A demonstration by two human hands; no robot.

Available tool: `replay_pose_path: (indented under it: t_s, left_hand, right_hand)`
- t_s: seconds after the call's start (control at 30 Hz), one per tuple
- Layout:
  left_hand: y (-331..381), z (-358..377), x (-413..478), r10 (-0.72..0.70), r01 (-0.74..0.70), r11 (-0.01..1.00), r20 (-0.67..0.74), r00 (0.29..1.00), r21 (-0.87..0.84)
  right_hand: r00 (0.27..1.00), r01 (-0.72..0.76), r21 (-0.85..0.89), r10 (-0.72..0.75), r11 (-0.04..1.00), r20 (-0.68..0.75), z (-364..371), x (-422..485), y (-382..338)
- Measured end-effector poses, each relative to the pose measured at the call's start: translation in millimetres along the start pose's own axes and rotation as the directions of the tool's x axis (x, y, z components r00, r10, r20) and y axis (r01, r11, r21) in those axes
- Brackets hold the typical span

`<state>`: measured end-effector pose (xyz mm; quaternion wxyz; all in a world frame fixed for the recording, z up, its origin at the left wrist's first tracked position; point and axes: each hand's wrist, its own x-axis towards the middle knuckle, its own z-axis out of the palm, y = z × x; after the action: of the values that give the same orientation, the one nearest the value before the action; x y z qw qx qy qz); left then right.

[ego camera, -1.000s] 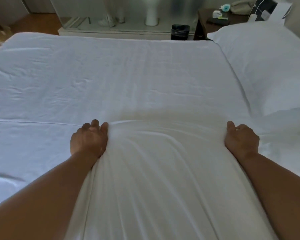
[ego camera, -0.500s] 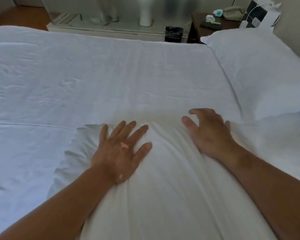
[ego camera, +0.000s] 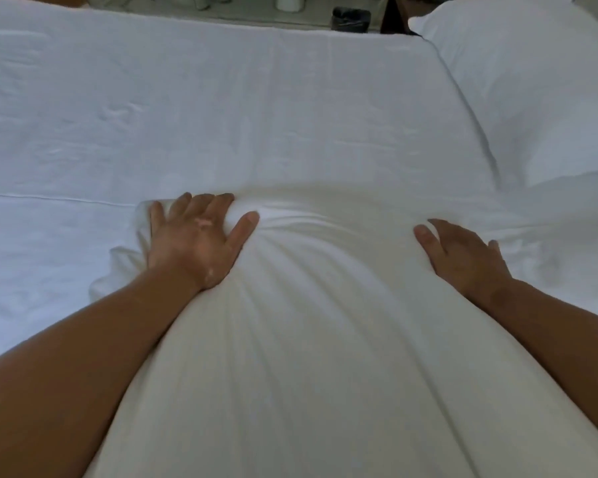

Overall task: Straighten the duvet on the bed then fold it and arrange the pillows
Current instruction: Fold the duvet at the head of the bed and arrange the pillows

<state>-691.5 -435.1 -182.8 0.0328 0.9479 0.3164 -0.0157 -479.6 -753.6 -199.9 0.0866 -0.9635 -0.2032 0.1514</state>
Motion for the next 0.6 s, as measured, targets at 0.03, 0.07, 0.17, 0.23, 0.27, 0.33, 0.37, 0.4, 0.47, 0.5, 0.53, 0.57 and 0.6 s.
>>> replay_pose_path:
  t_s: [0.03, 0.07, 0.17, 0.23, 0.27, 0.33, 0.37, 0.4, 0.47, 0.5, 0.53, 0.57, 0.6]
  left_hand:
    - [3.5, -7.1, -3.1, -0.009, 0.008, 1.0, 0.04, 0.999, 0.024]
    - [7.8, -15.1, -7.6, -0.027, 0.021, 0.998, 0.099, 0.995, 0.057]
    - [27.2, -59.5, -31.9, -0.082, 0.071, 0.996, 0.249, 0.965, 0.05]
    - [50.9, -96.1, -68.2, 0.022, 0.02, 0.99, 0.297, 0.954, -0.139]
    - [62.7, -110.7, -98.2, 0.116, -0.057, 0.977, 0.286, 0.951, -0.208]
    - [70.1, -121.6, -162.5, 0.32, -0.282, 0.94, 0.213, 0.923, -0.19]
    - [60.9, -115.9, -187.0, 0.401, -0.381, 0.914, 0.173, 0.9, -0.137]
    - [45.0, -104.3, -202.0, 0.452, -0.446, 0.892, 0.149, 0.879, -0.075]
    - [11.0, -75.6, -214.3, 0.459, -0.467, 0.884, 0.147, 0.876, 0.017]
    - [0.7, -61.6, -215.1, 0.449, -0.459, 0.887, 0.153, 0.88, 0.038]
    - [-4.0, -50.3, -214.4, 0.439, -0.453, 0.891, 0.181, 0.88, 0.041]
    - [-4.6, -40.2, -213.2, 0.438, -0.452, 0.892, 0.192, 0.878, 0.031]
    - [-2.4, -34.5, -212.0, 0.437, -0.449, 0.893, 0.182, 0.881, 0.023]
  right_hand:
    - [0.999, -0.026, -0.054, 0.029, 0.998, 0.04, -9.2, -0.6, -3.3]
    - [0.994, -0.054, -0.104, 0.063, 0.993, 0.087, -23.0, -4.1, -9.4]
    - [0.996, 0.04, -0.119, -0.031, 0.992, 0.078, -71.6, -43.5, -53.9]
    - [0.972, 0.221, 0.011, -0.221, 0.975, 0.079, -93.9, -102.5, -95.6]
    - [0.945, 0.301, 0.065, -0.306, 0.952, 0.112, -100.1, -140.2, -112.5]
    - [0.893, 0.393, 0.076, -0.4, 0.916, 0.207, -92.8, -206.2, -124.2]
    - [0.88, 0.413, 0.032, -0.408, 0.91, 0.241, -78.5, -225.8, -113.6]
    - [0.879, 0.423, -0.023, -0.405, 0.906, 0.251, -63.5, -235.4, -96.7]
    - [0.886, 0.43, -0.11, -0.395, 0.896, 0.242, -36.0, -238.8, -62.6]
    - [0.892, 0.418, -0.12, -0.382, 0.901, 0.239, -23.6, -237.5, -51.5]
    - [0.894, 0.412, -0.111, -0.378, 0.904, 0.239, -14.4, -236.2, -46.4]
    - [0.893, 0.416, -0.094, -0.387, 0.904, 0.23, -7.0, -234.7, -44.2]
    - [0.89, 0.427, -0.077, -0.404, 0.901, 0.213, -2.7, -231.9, -43.3]
